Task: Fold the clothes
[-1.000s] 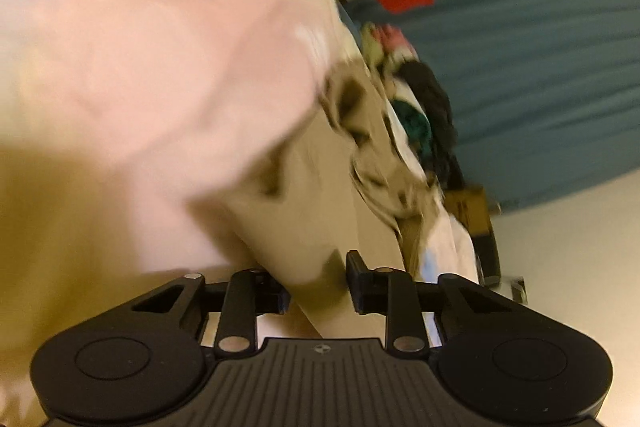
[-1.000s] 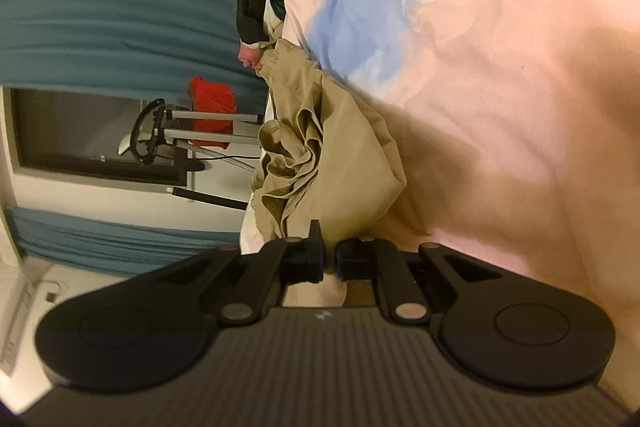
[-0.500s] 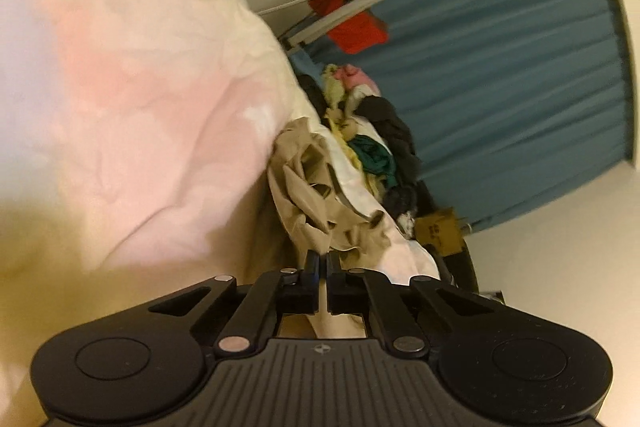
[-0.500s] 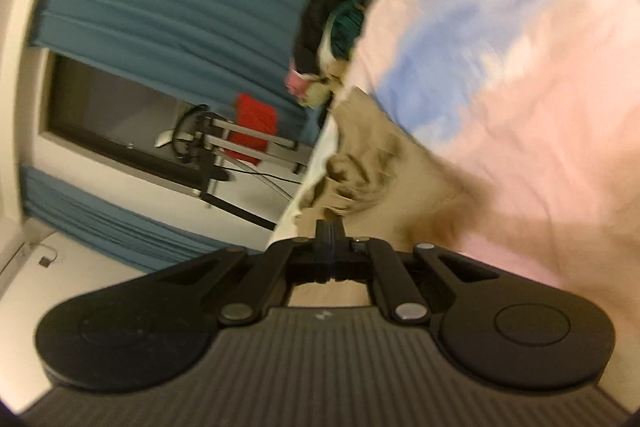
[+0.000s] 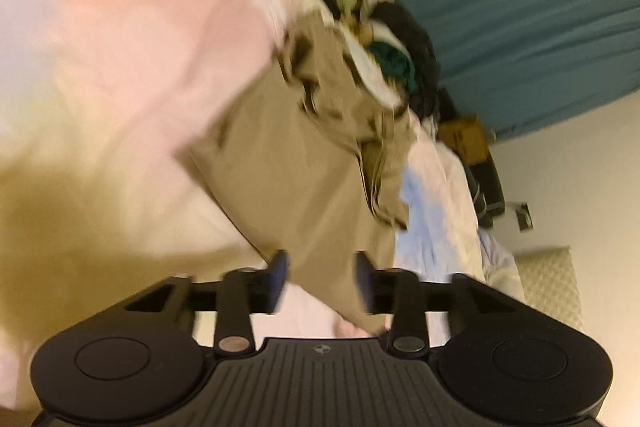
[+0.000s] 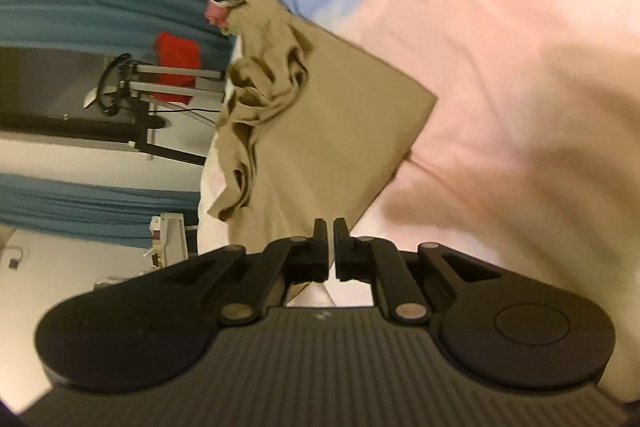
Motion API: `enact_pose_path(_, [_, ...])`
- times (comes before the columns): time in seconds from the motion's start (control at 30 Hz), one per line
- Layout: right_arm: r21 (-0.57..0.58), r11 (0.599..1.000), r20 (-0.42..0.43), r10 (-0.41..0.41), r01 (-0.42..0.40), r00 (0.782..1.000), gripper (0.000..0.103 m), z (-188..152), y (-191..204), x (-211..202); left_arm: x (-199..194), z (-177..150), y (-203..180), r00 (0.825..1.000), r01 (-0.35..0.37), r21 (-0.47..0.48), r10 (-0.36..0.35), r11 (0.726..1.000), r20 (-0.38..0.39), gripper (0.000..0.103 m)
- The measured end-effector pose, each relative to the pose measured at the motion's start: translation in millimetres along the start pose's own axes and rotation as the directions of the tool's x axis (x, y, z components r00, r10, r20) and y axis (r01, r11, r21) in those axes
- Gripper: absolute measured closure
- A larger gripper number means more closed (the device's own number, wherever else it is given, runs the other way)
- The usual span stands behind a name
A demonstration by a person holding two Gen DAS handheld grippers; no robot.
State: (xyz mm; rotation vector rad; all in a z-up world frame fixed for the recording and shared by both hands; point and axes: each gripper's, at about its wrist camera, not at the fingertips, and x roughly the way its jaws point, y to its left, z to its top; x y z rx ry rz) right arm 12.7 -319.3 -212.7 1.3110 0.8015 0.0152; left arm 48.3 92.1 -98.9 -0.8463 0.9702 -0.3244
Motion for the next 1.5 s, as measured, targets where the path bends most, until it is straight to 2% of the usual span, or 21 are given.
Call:
enact_pose_path(0.13, [0.045,0.999,-0.047,-0.003,0.005,0.999,0.094,2.9,-3.1,19.1,30.2,0.9,6.1,0.994,-0.001,-0.055,-0.006,0.998,-0.114,0.035])
enact_pose_path(0.17, [0.061,0.998,-0.056,0.003,0.000,0.998,0.088,2.7,-5.0,21.7,36.7,1.5,8.4,0.991,-0.007,-0.066,-0.002,0.998,-0.131,0.032])
enact_pose_path(0.2, [0.081,0.997,-0.062,0.011,-0.005,0.998,0.079,2.8,-8.1,23.0,43.0,1.7,11.1,0.990,-0.010,-0.072,-0.001,0.997,-0.144,0.030])
enact_pose_path(0.23, [0.106,0.994,-0.064,0.011,-0.005,0.998,0.045,2.0,-12.0,24.1,48.1,0.9,13.7,0.988,-0.010,-0.074,-0.002,0.997,-0.157,0.030])
enact_pose_path(0.27, [0.131,0.991,-0.065,0.012,-0.003,0.998,0.023,1.1,-16.0,25.3,52.2,0.5,16.3,0.987,-0.006,-0.075,-0.006,0.997,-0.159,0.030])
enact_pose_path(0.37, [0.153,0.988,-0.034,0.033,-0.027,0.999,0.023,-0.1,-20.0,25.9,60.0,1.2,22.6,0.992,0.009,-0.075,-0.019,0.997,-0.127,0.030])
enact_pose_path(0.5, [0.159,0.987,0.017,0.030,-0.033,0.999,0.026,7.3,-23.2,35.0,67.4,9.4,20.9,0.999,0.019,-0.070,-0.022,0.997,-0.047,0.030])
enact_pose_path(0.6, [0.157,0.987,0.089,0.020,-0.034,0.996,0.038,16.2,-30.8,41.3,67.8,8.0,21.3,0.999,0.019,-0.049,-0.020,0.999,-0.029,0.029])
enact_pose_path(0.63, [0.139,0.990,0.099,0.005,-0.018,0.995,0.050,18.3,-32.7,43.8,67.9,7.5,21.4,1.000,0.018,-0.042,-0.019,0.999,-0.024,0.029])
enact_pose_path(0.67, [0.122,0.992,0.109,-0.011,-0.003,0.994,0.071,20.4,-34.5,46.4,68.0,7.0,21.5,1.000,0.018,-0.035,-0.019,0.999,-0.018,0.028])
enact_pose_path(0.73, [0.086,0.996,0.133,-0.034,0.022,0.991,0.084,16.8,-35.6,48.0,68.8,6.2,21.5,1.000,0.016,-0.024,-0.017,1.000,-0.012,0.027])
enact_pose_path(0.77, [0.081,0.997,0.139,-0.015,0.004,0.990,0.091,15.7,-35.1,46.5,70.2,6.2,21.0,1.000,0.014,-0.024,-0.014,1.000,-0.020,0.027])
enact_pose_path(0.8, [0.078,0.997,0.145,0.007,-0.018,0.989,0.093,14.7,-34.5,44.7,71.9,7.1,20.1,0.999,0.008,-0.025,-0.009,1.000,-0.034,0.027])
enact_pose_path(0.9, [0.090,0.986,0.153,0.123,-0.137,0.981,0.094,14.0,-22.9,35.1,75.8,14.6,19.6,0.995,0.051,-0.064,-0.057,0.997,-0.087,0.018])
enact_pose_path(1.0, [0.058,0.970,0.179,0.221,-0.235,0.959,0.094,11.3,-0.2,25.2,80.8,18.8,25.1,0.992,0.083,-0.111,-0.093,0.990,-0.082,0.017])
enact_pose_path(1.07, [0.068,0.956,0.191,0.268,-0.285,0.944,0.095,9.8,5.9,17.6,81.3,20.3,31.5,0.994,0.088,-0.151,-0.097,0.985,-0.052,0.019])
enact_pose_path(1.17, [0.088,0.938,0.215,0.310,-0.335,0.926,0.095,13.4,3.6,7.7,75.7,23.2,41.5,0.994,0.107,-0.208,-0.106,0.972,0.013,0.030])
enact_pose_path(1.27, [0.114,0.939,0.215,0.295,-0.324,0.931,0.095,16.3,-4.0,4.7,64.6,23.6,50.0,0.992,0.095,-0.212,-0.076,0.973,0.098,0.044])
enact_pose_path(1.33, [0.104,0.945,0.216,0.284,-0.311,0.934,0.095,16.7,-5.6,3.7,62.9,23.3,53.7,0.991,0.101,-0.225,-0.077,0.969,0.112,0.054])
enact_pose_path(1.5, [0.064,0.956,0.223,0.267,-0.287,0.938,0.096,15.6,-2.6,5.3,58.9,24.2,52.5,0.987,0.089,-0.207,-0.058,0.974,0.151,0.090])
